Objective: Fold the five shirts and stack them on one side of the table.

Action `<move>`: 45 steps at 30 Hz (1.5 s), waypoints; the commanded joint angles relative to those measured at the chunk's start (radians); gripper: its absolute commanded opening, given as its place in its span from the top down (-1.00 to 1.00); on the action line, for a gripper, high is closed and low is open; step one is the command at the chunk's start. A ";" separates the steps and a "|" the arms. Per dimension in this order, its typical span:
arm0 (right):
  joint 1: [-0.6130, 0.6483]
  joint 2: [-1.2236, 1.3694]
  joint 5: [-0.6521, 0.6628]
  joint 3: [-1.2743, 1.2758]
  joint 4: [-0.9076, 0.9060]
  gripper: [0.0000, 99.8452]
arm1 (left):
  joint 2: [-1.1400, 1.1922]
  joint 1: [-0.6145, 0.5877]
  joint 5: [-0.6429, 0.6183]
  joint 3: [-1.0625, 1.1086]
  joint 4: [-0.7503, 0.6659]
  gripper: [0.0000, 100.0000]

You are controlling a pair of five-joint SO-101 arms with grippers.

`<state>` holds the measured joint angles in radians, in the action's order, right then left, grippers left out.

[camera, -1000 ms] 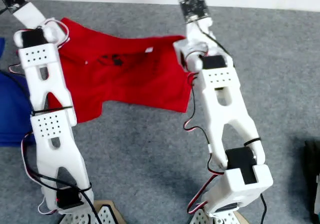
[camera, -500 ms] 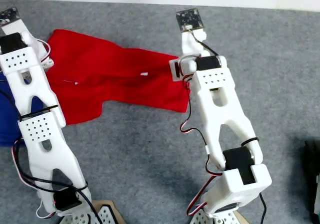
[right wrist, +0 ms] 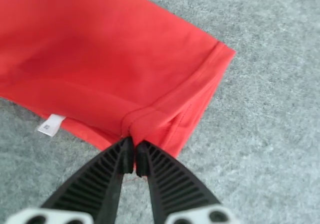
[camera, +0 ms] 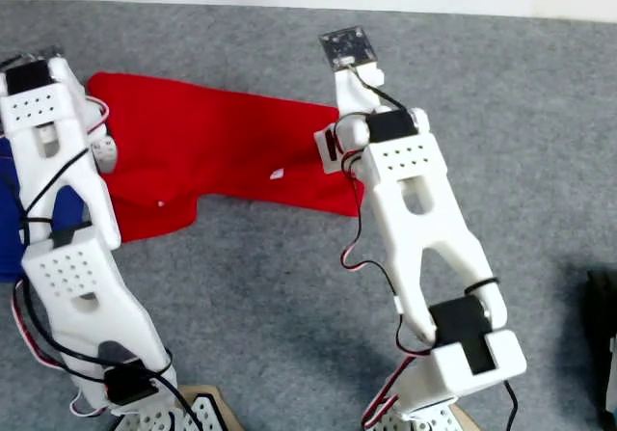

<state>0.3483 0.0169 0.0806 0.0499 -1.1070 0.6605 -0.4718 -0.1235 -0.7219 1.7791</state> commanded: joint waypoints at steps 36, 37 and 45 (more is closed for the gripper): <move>-0.021 -0.130 -0.038 0.271 0.160 0.74 | -0.335 -0.186 0.256 0.421 -0.110 0.61; -0.019 -0.153 -0.057 0.280 0.159 0.74 | -0.337 -0.188 0.256 0.437 -0.115 0.62; 0.008 -0.291 -0.072 0.389 0.162 0.74 | -0.340 -0.142 0.258 0.657 -0.235 0.65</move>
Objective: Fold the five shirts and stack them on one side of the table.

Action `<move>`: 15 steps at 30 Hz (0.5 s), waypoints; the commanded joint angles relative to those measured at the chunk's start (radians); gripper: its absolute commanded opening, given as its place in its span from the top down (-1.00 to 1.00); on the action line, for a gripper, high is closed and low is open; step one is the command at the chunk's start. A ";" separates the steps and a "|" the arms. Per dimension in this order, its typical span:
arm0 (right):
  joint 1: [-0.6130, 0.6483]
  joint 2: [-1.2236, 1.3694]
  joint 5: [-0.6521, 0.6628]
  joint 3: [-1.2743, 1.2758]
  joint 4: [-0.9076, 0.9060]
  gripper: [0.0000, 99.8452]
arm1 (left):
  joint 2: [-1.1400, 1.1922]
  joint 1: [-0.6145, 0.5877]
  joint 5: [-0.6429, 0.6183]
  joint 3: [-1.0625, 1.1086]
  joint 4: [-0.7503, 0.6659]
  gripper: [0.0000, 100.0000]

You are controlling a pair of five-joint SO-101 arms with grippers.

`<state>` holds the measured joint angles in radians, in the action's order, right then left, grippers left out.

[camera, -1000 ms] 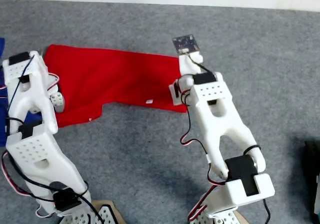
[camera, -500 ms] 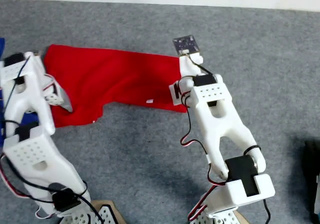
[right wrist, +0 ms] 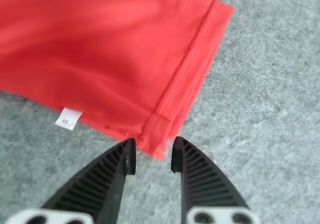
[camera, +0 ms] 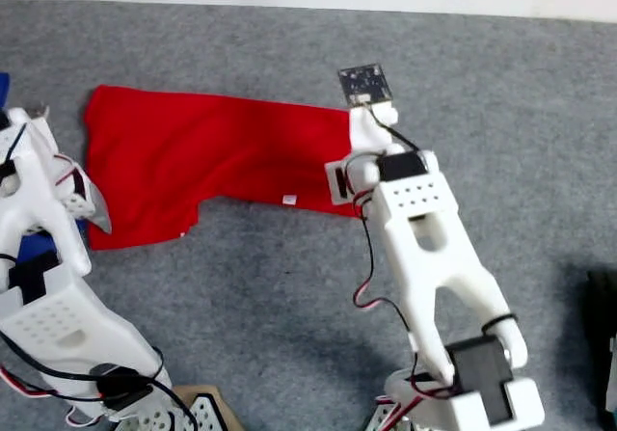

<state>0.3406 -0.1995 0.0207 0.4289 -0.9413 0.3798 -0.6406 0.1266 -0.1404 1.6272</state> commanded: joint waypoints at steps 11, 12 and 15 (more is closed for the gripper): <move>0.021 -0.116 -0.011 0.107 0.097 0.84 | -0.061 0.038 0.002 0.205 -0.238 0.71; 0.021 -0.116 -0.011 0.107 0.097 0.90 | -0.062 0.044 0.002 0.205 -0.238 0.73; 0.019 -0.116 -0.012 0.105 0.097 0.99 | -0.059 0.065 0.002 0.206 -0.242 0.80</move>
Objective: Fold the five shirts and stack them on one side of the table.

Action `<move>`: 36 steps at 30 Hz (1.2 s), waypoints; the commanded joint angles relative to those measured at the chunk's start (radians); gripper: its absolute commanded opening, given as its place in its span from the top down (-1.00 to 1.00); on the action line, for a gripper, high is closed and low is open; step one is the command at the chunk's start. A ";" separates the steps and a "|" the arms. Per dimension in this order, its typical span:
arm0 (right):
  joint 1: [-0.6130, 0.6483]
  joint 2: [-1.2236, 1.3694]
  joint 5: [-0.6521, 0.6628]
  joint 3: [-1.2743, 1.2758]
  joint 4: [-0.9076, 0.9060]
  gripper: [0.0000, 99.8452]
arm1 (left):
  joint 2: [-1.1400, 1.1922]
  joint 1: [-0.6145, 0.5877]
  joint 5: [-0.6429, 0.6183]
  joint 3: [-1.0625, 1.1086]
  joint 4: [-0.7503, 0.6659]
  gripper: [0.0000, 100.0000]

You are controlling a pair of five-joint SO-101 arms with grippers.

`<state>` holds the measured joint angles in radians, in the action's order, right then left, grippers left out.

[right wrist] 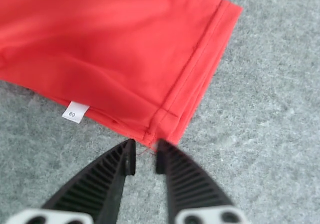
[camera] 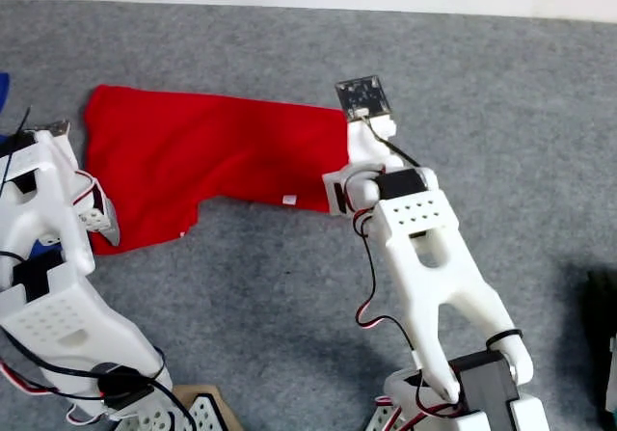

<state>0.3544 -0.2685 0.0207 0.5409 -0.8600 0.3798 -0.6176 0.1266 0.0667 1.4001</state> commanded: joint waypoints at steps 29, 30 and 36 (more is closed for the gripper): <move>0.008 -0.038 -0.012 0.061 0.068 0.98 | -0.318 0.228 -0.149 -0.128 -0.031 0.97; 0.008 -0.038 -0.012 0.061 0.068 0.98 | -0.282 0.232 -0.163 -0.174 -0.026 0.97; 0.008 -0.038 -0.011 0.062 0.068 0.98 | 0.024 0.245 -0.259 -0.512 -0.025 0.97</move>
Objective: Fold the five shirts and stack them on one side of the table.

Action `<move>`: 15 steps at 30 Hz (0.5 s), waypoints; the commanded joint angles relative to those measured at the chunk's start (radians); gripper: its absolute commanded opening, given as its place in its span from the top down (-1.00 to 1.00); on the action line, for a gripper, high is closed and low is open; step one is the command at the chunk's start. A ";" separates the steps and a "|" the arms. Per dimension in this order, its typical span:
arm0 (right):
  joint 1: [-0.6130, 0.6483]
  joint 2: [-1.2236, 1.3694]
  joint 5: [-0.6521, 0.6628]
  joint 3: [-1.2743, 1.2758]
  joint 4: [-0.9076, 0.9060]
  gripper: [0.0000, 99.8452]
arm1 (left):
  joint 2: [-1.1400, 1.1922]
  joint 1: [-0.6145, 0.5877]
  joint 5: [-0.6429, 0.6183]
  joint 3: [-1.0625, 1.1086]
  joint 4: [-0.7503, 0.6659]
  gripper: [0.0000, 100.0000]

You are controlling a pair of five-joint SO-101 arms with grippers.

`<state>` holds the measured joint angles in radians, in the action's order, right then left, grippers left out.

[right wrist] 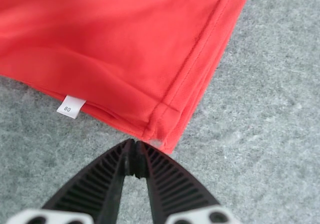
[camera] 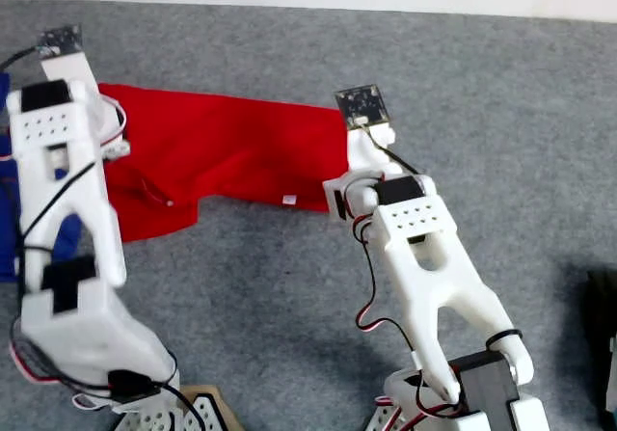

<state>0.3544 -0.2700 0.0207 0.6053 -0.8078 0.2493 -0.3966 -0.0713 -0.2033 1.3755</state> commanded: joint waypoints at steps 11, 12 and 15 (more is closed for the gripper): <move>0.008 -0.036 -0.008 0.022 0.019 0.98 | 0.631 0.044 -0.149 -0.908 0.147 0.97; 0.008 -0.036 -0.008 0.024 0.021 0.98 | 0.665 0.044 -0.149 -0.958 0.158 0.97; 0.008 -0.036 -0.006 0.028 0.038 0.98 | 0.753 0.044 -0.149 -1.081 0.189 0.97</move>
<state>0.3544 -0.2700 0.0207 0.6391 -0.7925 0.9337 -0.3721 -0.2079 -1.0932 1.5228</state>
